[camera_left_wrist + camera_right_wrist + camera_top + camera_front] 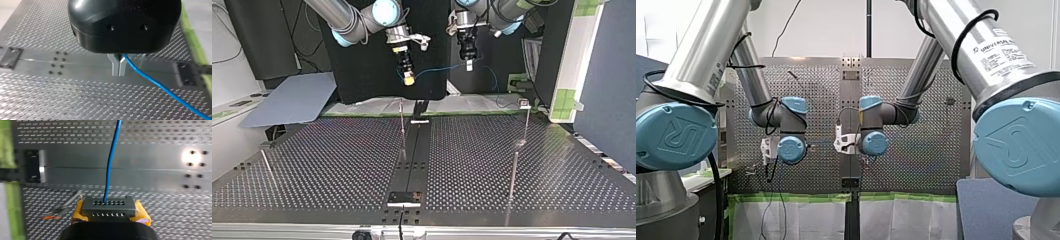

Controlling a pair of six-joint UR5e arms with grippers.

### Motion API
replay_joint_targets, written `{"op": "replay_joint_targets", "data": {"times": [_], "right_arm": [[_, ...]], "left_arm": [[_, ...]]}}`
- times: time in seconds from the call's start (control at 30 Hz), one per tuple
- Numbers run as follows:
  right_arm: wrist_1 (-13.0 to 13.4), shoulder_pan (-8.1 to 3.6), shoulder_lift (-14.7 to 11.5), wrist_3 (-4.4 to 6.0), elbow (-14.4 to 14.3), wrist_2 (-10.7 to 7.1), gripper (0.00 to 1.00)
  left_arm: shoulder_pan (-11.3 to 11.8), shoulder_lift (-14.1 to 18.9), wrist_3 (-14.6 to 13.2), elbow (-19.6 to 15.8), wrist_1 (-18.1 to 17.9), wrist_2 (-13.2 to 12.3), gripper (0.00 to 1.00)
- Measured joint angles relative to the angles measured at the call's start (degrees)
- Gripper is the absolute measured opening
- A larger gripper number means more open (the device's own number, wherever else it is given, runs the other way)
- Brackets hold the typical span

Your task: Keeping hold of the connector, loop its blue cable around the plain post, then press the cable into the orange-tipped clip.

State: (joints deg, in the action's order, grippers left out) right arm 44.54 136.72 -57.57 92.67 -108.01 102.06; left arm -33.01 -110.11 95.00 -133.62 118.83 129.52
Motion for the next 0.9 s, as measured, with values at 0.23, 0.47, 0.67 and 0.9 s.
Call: {"op": "replay_joint_targets", "data": {"times": [0.23, 0.47, 0.67, 0.9], "right_arm": [[-3.88, -0.31, -3.88, 0.06, 3.82, -0.02, 0.0], [-7.54, -0.51, -7.54, -0.16, 7.47, -0.17, 0.0], [-10.58, -0.84, -10.59, -0.42, 10.53, -0.6, 0.0], [-14.18, -1.5, -14.18, -0.69, 14.12, -2.54, 0.0]], "left_arm": [[0.16, 3.95, 1.43, 3.94, 3.95, 3.91, 0.0], [0.18, 8.06, 4.71, 8.05, 8.02, 8.02, 0.0], [0.41, 11.43, 5.95, 11.42, 11.4, 11.39, 0.0], [0.82, 14.91, 4.04, 14.9, 14.88, 14.86, 0.0]]}}
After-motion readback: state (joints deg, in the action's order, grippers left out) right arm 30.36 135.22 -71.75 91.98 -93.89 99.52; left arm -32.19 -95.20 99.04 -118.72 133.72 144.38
